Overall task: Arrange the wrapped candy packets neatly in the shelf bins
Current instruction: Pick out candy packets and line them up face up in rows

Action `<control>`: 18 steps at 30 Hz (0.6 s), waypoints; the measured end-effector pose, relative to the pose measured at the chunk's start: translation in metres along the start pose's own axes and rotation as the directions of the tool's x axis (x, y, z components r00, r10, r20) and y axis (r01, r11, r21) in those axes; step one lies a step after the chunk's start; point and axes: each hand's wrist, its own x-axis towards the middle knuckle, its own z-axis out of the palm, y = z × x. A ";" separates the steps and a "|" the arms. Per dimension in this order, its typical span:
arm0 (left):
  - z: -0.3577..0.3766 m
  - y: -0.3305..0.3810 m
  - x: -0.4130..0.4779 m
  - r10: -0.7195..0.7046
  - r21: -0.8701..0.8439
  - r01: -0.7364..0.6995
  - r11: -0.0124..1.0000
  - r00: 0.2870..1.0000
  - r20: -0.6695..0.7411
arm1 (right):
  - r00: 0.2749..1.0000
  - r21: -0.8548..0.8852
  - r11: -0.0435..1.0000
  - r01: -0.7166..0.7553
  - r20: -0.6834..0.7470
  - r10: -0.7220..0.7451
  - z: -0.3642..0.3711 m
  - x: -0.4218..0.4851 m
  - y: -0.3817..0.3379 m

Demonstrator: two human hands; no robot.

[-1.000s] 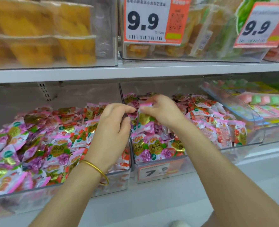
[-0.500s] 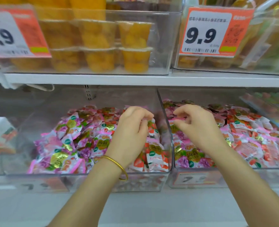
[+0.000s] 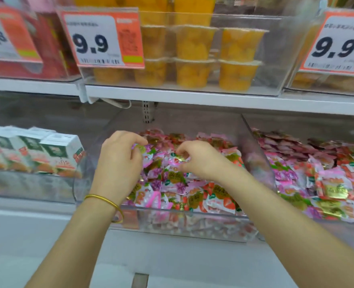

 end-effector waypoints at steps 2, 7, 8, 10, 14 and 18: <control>-0.001 -0.001 0.000 -0.004 -0.033 0.004 0.999 1.000 -0.007 | 0.987 -0.179 0.984 -0.020 0.156 0.048 0.011 0.016 -0.006; 0.001 0.005 0.002 0.005 -0.112 -0.006 0.994 1.000 -0.009 | 0.989 -0.296 0.955 -0.012 0.134 0.054 0.018 0.023 -0.009; 0.001 0.006 0.002 0.005 -0.108 -0.006 0.994 1.000 -0.006 | 0.992 -0.274 0.962 -0.005 0.121 0.040 0.017 0.021 -0.008; 0.001 0.007 0.002 0.006 -0.116 -0.005 0.993 1.000 0.001 | 0.998 -0.095 0.995 0.010 0.057 -0.005 0.010 0.019 -0.003; -0.002 0.013 0.000 -0.005 -0.195 0.012 0.981 0.999 0.037 | 0.983 0.555 0.832 -0.009 -0.147 0.109 -0.020 0.011 0.000; -0.003 0.020 -0.001 -0.058 -0.334 0.123 0.934 0.978 0.198 | 0.995 0.790 0.612 0.035 -0.083 0.050 -0.036 0.007 -0.016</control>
